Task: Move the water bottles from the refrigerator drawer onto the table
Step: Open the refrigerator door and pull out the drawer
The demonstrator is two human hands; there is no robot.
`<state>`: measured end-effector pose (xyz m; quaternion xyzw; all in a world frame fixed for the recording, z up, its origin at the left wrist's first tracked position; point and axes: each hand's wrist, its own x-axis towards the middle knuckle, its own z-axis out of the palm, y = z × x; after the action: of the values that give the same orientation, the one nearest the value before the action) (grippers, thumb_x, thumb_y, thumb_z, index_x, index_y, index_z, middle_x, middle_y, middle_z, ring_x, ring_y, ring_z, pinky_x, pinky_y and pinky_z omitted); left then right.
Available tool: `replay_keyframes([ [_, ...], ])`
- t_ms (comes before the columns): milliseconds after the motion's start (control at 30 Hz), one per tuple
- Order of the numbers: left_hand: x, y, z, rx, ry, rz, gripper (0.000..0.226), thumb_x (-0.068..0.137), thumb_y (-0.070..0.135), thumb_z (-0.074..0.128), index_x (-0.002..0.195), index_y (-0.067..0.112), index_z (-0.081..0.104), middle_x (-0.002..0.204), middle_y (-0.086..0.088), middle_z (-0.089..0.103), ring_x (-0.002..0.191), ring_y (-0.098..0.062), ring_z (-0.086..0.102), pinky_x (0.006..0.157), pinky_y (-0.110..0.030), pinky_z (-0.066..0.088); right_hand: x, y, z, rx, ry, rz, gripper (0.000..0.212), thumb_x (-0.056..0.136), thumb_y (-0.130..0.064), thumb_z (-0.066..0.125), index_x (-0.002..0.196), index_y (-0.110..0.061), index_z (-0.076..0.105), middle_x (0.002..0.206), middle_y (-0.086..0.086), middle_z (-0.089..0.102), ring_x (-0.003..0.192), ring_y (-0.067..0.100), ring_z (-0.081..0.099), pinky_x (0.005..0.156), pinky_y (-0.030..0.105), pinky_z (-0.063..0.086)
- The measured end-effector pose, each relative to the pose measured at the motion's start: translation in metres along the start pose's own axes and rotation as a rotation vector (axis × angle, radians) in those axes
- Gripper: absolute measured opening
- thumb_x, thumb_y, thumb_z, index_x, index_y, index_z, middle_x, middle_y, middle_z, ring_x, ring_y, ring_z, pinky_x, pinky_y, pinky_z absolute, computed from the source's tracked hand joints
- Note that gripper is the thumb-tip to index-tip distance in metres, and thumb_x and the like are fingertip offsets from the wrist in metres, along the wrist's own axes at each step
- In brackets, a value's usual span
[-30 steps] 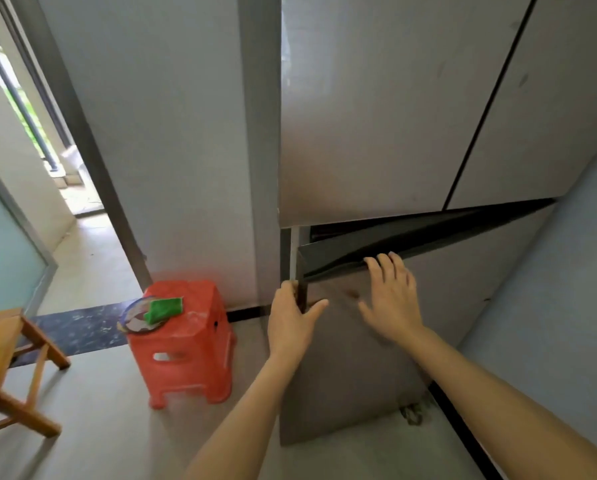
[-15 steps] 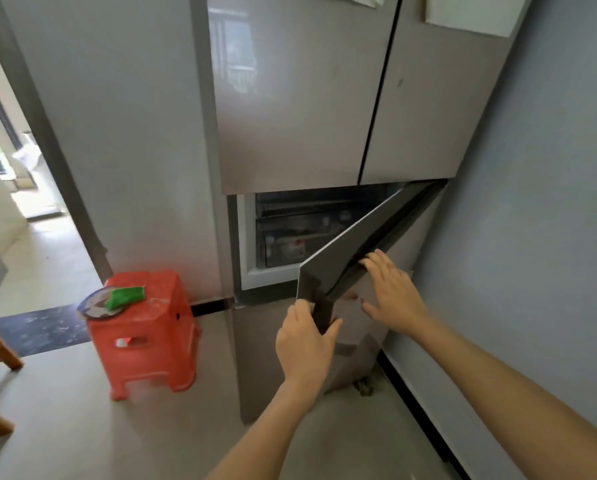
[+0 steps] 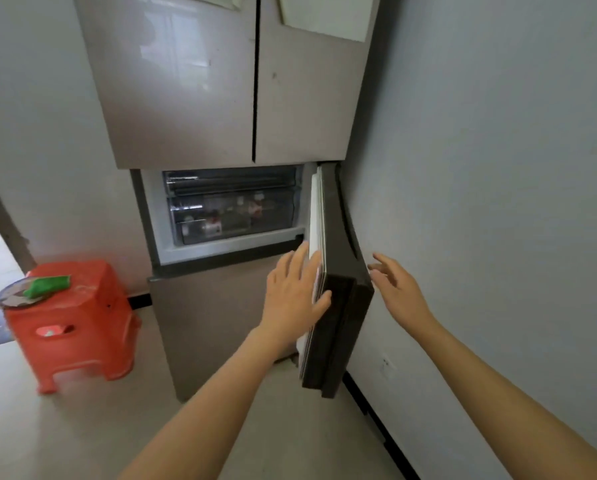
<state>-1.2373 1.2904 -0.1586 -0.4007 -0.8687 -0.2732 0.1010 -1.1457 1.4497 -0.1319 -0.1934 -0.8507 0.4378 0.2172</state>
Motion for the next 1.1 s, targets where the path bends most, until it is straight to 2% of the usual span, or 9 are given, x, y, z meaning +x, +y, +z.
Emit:
replay_keyframes([
  [67,0.023,0.012,0.001,0.135,-0.221,0.141,0.068,0.091,0.038,0.044,0.147,0.028,0.006,0.157,0.004,-0.002,0.144,-0.023,-0.004,0.115,-0.042,0.007,-0.004,0.004,-0.009,-0.058,0.055,-0.005,0.041,0.096,-0.023,0.043,0.136,-0.013,0.041,0.135,0.004,0.048,0.124,0.018,0.045,0.099,0.024,0.035],
  [133,0.039,0.025,0.009,0.167,-0.325,0.239,0.071,0.091,0.032,0.046,0.146,0.032,0.003,0.157,0.005,-0.002,0.144,-0.024,-0.004,0.115,-0.044,0.007,-0.008,0.014,-0.016,-0.244,0.096,-0.045,0.042,0.095,-0.027,0.046,0.134,-0.012,0.043,0.134,0.005,0.048,0.124,0.020,0.044,0.100,0.027,0.034],
  [400,0.106,0.068,0.048,0.061,-0.399,0.468,0.068,0.085,0.009,0.043,0.144,0.035,0.019,0.157,0.002,-0.003,0.143,-0.021,-0.012,0.116,-0.044,0.000,0.021,0.049,-0.082,-0.588,0.276,0.020,0.032,0.088,-0.038,0.054,0.109,-0.015,0.063,0.121,0.001,0.060,0.127,0.020,0.038,0.101,0.037,0.033],
  [567,0.141,0.092,0.078,0.021,-0.433,0.609,0.064,0.086,0.012,0.043,0.144,0.031,0.024,0.156,0.001,0.010,0.144,-0.020,-0.001,0.117,-0.043,0.002,0.043,0.056,-0.099,-0.883,0.371,0.029,0.034,0.088,-0.035,0.058,0.085,-0.001,0.066,0.109,0.014,0.065,0.114,0.031,0.051,0.083,0.038,0.044],
  [667,0.172,0.105,0.090,-0.090,-0.441,0.622,0.061,0.084,0.007,0.043,0.140,0.029,0.034,0.152,0.009,0.027,0.141,-0.015,0.014,0.117,-0.044,0.005,0.052,0.078,-0.109,-1.013,0.495,-0.014,0.022,0.082,-0.015,0.063,0.070,0.002,0.067,0.089,0.018,0.070,0.094,0.039,0.063,0.065,0.040,0.052],
  [733,0.192,0.110,0.095,-0.164,-0.474,0.628,0.061,0.083,0.002,0.042,0.139,0.025,0.037,0.149,0.011,0.031,0.139,-0.012,0.021,0.116,-0.041,0.009,0.054,0.093,-0.120,-1.014,0.549,-0.040,0.024,0.080,-0.012,0.051,0.068,0.001,0.068,0.080,0.015,0.070,0.081,0.038,0.065,0.058,0.038,0.053],
  [833,0.218,0.118,0.119,-0.051,-0.428,0.650,0.060,0.087,0.008,0.042,0.144,0.023,0.027,0.154,0.007,0.021,0.142,-0.012,0.013,0.118,-0.038,0.006,0.061,0.117,-0.141,-0.957,0.614,-0.062,0.039,0.083,-0.018,0.037,0.081,0.002,0.071,0.085,0.014,0.071,0.080,0.037,0.065,0.063,0.040,0.054],
  [933,0.230,0.117,0.141,0.047,-0.328,0.509,0.063,0.091,0.017,0.040,0.147,0.028,0.012,0.157,0.003,0.005,0.144,-0.014,-0.002,0.116,-0.041,0.001,0.070,0.139,-0.153,-0.922,0.640,-0.101,0.039,0.083,-0.017,0.037,0.087,0.003,0.070,0.089,0.015,0.071,0.078,0.034,0.066,0.068,0.042,0.054],
  [1100,0.231,0.140,0.166,-0.011,-0.318,0.397,0.071,0.089,0.011,0.042,0.147,0.029,0.005,0.157,0.003,-0.005,0.143,-0.015,-0.013,0.116,-0.038,-0.004,0.089,0.161,-0.177,-0.893,0.619,-0.117,0.038,0.083,-0.015,0.037,0.089,0.004,0.069,0.089,0.016,0.070,0.079,0.032,0.066,0.072,0.041,0.056],
])
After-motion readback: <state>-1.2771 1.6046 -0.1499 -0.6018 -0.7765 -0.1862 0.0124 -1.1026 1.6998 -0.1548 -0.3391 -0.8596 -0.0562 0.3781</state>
